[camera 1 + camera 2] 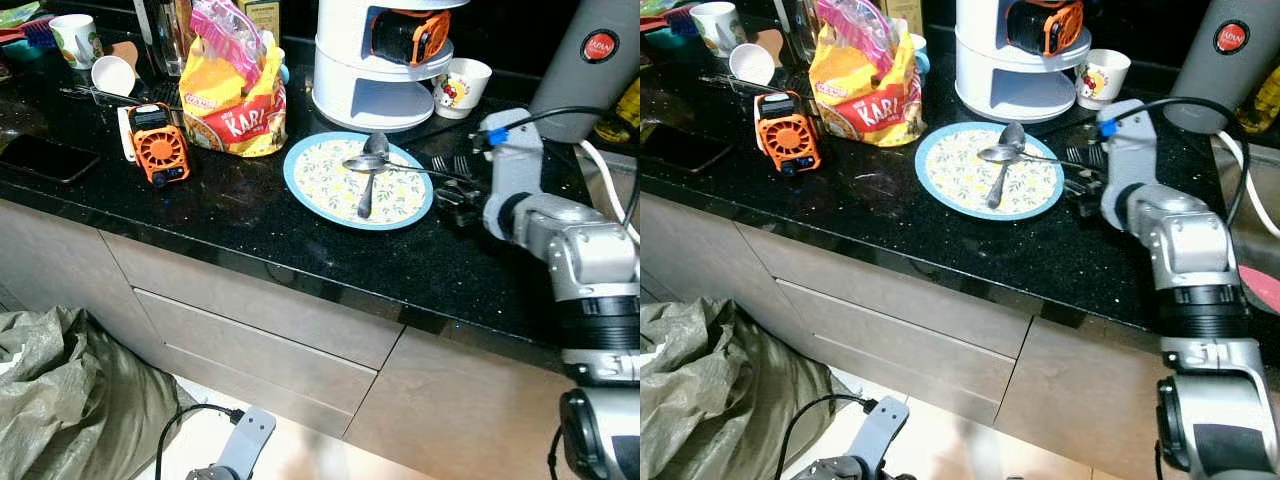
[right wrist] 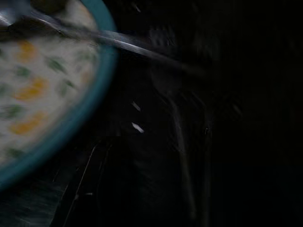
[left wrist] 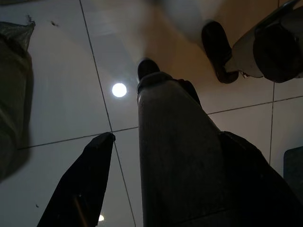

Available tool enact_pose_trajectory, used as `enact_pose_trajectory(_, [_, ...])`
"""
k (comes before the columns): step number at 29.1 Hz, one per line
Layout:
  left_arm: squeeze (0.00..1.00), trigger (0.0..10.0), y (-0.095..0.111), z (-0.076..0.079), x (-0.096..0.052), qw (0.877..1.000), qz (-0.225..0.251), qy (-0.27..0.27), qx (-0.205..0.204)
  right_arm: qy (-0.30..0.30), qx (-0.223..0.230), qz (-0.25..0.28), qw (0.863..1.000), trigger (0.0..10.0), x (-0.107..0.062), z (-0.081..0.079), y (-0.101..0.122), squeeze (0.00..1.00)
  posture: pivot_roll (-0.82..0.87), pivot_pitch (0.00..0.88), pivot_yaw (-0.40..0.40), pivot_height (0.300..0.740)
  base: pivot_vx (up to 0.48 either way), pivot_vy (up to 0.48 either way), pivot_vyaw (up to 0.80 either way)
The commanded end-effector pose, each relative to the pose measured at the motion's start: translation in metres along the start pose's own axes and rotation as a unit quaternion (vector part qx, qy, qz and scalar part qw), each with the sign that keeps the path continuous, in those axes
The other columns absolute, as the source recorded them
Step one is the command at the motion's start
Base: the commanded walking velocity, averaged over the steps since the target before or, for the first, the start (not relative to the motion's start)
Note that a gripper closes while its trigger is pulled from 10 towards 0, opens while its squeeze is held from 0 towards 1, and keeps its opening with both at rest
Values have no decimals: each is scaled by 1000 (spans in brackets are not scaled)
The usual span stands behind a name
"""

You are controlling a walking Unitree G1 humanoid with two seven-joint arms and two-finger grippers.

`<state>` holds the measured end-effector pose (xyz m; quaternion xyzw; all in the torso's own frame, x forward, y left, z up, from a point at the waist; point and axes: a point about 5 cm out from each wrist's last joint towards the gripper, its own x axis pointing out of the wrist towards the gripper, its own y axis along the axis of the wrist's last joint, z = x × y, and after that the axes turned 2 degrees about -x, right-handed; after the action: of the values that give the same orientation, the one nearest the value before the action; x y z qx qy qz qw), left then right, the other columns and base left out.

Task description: Kitchen organization

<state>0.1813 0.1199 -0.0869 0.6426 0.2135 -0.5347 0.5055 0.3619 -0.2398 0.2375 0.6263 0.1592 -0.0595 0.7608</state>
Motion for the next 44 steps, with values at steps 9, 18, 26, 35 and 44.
enact_pose_trajectory(9, [0,10000,-13,1,0,1000,-22,-1,5,10,24,0,1000,9725,0,6,-4,0,10,102,-50,740,0,0,0])
enact_pose_trajectory(18, [0,10000,-16,1,0,1000,-26,-3,4,28,-19,44,998,9647,-4,4,6,0,9,110,-46,740,0,0,0])
enact_pose_trajectory(26, [0,10000,-15,1,0,1000,-25,-4,4,27,-3,-16,1000,9020,0,4,-11,0,9,114,-47,740,0,0,0])
enact_pose_trajectory(35, [0,10000,-16,1,0,1000,-25,-4,4,43,70,-62,995,10000,5,3,-32,0,10,119,-51,740,0,0,0])
enact_pose_trajectory(44, [0,10000,-17,1,0,1000,-27,-4,2,115,169,-82,975,10000,6,-11,-36,0,5,124,-53,740,0,0,0])
